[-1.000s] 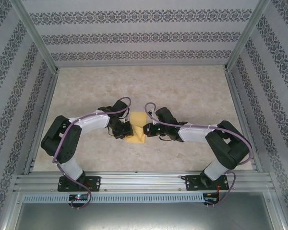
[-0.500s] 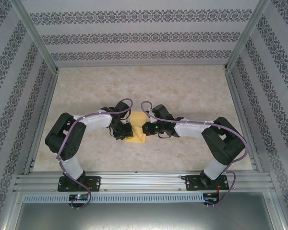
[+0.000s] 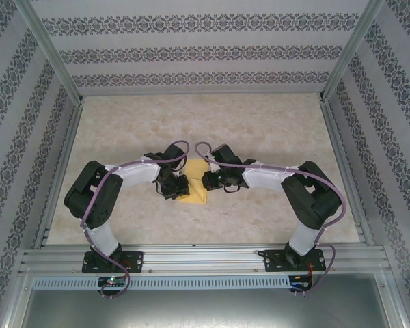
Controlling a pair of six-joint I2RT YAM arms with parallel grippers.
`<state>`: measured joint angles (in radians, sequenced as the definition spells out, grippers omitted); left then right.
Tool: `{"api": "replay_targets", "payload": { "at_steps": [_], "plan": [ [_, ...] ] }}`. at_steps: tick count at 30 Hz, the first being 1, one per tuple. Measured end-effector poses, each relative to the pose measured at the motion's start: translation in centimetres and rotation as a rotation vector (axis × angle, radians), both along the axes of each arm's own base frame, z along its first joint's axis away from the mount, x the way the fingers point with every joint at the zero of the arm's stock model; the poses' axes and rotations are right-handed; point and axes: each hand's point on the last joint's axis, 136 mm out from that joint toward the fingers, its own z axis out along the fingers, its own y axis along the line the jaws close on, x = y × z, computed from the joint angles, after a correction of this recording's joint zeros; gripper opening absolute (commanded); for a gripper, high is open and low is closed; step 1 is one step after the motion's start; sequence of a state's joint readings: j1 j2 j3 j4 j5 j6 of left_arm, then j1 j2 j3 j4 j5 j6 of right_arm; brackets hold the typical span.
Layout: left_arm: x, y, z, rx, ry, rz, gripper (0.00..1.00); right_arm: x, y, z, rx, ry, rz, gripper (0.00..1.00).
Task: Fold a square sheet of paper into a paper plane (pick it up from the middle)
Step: Fold the triangle a second time at the center of the table.
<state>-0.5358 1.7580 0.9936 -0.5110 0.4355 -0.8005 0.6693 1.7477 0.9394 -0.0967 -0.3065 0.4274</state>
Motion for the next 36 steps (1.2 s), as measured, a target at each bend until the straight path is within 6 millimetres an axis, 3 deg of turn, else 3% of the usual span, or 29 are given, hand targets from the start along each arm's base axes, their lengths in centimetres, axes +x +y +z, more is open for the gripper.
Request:
{"api": "replay_targets", "payload": {
  "at_steps": [36],
  "plan": [
    [0.0,0.0,0.0,0.002,0.001,0.000,0.14,0.1,-0.5,-1.7,-0.081,0.034,0.014,0.04]
  ]
}}
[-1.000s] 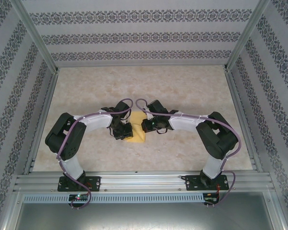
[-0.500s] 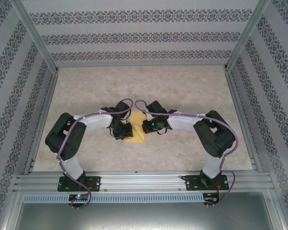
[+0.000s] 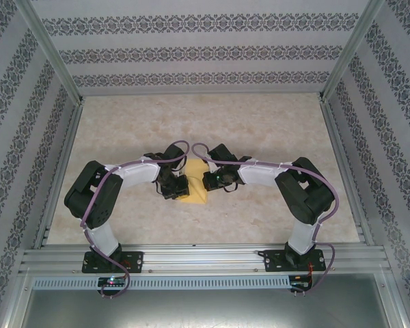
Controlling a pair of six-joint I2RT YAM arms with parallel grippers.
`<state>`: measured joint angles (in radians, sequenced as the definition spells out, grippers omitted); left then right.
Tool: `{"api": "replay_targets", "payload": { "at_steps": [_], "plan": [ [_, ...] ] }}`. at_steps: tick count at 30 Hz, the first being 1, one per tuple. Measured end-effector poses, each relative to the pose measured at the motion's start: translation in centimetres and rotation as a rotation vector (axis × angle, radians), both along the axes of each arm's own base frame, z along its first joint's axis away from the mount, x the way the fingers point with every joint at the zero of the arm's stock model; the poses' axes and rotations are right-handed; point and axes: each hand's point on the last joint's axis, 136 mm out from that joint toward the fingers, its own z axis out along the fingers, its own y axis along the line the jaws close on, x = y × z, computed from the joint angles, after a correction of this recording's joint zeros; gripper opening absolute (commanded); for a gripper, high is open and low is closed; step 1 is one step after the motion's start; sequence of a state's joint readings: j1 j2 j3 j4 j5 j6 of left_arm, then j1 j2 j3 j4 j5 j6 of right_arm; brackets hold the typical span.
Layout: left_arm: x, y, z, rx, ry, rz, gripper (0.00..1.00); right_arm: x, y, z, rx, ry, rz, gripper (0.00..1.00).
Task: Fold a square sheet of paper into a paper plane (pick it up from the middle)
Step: Fold the triangle a second time at the center of the table.
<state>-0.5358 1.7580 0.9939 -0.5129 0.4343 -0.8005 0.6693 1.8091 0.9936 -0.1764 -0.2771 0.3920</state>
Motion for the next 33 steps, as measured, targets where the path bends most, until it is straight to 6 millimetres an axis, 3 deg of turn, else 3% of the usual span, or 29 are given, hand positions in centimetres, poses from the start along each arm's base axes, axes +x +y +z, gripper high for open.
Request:
{"api": "replay_targets", "payload": {
  "at_steps": [33],
  "plan": [
    [0.0,0.0,-0.2,0.001,0.013,0.017,0.14,0.3,-0.4,0.9,0.014,-0.021,-0.007,0.04]
  ]
}}
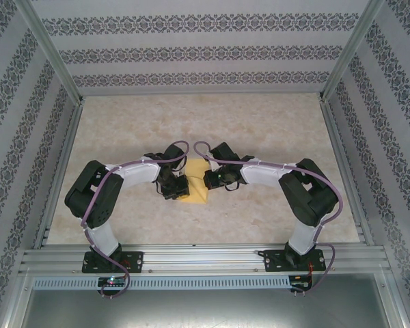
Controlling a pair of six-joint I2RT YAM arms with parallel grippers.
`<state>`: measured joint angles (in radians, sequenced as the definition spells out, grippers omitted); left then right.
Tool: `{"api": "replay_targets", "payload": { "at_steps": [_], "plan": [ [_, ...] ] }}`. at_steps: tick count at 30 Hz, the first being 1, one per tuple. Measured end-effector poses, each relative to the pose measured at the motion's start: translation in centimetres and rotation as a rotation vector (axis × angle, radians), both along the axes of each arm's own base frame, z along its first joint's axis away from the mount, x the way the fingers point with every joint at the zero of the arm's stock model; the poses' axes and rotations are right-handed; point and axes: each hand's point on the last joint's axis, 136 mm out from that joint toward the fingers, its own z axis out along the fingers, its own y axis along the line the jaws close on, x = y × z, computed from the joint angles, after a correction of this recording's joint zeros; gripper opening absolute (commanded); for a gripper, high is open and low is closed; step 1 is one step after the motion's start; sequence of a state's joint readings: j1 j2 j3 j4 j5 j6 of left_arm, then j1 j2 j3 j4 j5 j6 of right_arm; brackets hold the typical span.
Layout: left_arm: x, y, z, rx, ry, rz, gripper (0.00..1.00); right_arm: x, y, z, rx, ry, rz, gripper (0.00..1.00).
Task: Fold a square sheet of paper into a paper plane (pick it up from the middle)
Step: Fold the triangle a second time at the center of the table.
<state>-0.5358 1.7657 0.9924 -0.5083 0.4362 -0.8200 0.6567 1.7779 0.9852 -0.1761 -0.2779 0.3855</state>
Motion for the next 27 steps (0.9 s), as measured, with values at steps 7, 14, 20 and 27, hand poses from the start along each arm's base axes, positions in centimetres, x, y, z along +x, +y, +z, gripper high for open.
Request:
{"api": "replay_targets", "payload": {
  "at_steps": [7,14,20,27],
  "plan": [
    [0.00,0.01,0.00,0.000,0.000,0.000,0.14,0.01,0.00,0.00,0.000,0.000,0.000,0.04],
    [-0.01,0.02,0.00,0.001,0.000,0.000,0.13,-0.02,-0.01,-0.02,0.000,0.000,0.001,0.05],
    [0.03,0.05,0.05,0.002,-0.003,0.000,0.14,-0.03,-0.03,-0.05,-0.001,0.001,0.000,0.05],
    [0.06,0.08,0.06,0.005,-0.006,0.001,0.14,-0.28,-0.27,-0.12,-0.003,0.003,-0.001,0.05]
  ]
}}
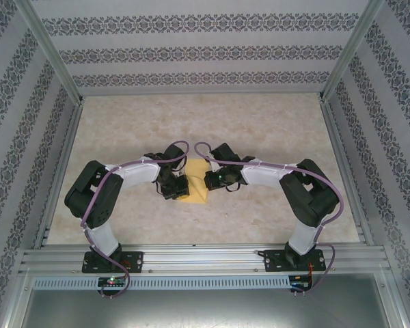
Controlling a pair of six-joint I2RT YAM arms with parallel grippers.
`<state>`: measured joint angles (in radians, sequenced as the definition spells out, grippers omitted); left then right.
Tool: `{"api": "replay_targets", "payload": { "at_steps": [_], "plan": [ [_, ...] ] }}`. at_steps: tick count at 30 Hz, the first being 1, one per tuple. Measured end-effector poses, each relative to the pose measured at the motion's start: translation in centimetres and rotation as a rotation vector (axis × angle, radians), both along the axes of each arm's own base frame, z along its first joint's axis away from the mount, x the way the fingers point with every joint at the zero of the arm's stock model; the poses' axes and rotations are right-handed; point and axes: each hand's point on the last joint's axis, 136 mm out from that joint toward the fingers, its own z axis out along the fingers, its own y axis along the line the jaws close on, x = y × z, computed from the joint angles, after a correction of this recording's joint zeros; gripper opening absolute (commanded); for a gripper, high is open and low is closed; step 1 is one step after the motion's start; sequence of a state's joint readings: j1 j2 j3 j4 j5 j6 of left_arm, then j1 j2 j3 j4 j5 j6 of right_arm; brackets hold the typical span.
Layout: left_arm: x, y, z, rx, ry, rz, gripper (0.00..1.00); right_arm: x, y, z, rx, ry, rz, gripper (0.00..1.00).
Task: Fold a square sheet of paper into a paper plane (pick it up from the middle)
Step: Fold the triangle a second time at the center of the table.
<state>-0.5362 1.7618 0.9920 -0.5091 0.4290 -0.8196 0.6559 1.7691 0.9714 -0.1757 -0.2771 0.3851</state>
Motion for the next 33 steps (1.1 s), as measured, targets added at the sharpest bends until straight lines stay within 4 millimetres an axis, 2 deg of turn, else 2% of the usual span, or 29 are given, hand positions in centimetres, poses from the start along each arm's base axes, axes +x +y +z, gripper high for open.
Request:
{"api": "replay_targets", "payload": {
  "at_steps": [23,33],
  "plan": [
    [0.08,0.13,-0.04,0.010,-0.007,0.000,0.14,0.42,-0.33,-0.54,-0.019,0.006,0.009,0.05],
    [0.10,0.18,-0.06,0.013,-0.009,-0.002,0.13,0.81,0.45,0.07,0.006,0.003,0.024,0.05]
  ]
}}
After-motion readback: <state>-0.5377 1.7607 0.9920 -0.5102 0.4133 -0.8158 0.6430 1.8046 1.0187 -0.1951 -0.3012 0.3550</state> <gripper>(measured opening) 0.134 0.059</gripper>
